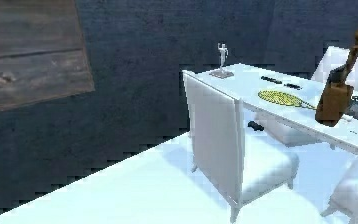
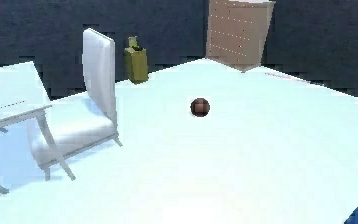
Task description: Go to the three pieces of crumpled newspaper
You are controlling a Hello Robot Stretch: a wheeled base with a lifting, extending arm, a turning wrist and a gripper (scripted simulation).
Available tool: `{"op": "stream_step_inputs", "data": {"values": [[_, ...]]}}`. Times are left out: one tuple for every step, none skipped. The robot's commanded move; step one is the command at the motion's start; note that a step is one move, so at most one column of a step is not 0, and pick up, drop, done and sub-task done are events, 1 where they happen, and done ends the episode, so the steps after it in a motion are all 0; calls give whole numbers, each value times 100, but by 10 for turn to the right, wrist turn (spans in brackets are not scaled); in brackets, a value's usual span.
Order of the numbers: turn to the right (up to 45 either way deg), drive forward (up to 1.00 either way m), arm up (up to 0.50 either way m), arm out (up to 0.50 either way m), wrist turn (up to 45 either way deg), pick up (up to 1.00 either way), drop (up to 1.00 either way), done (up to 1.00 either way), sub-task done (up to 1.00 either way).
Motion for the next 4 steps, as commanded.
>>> {"op": "stream_step_inputs", "data": {"values": [[0, 5, 0, 0, 0, 0, 0, 0, 0], [-450, 0, 0, 0, 0, 0, 0, 0, 0], [-330, 0, 0, 0, 0, 0, 0, 0, 0], [0, 70, 0, 0, 0, 0, 0, 0, 0]]}}
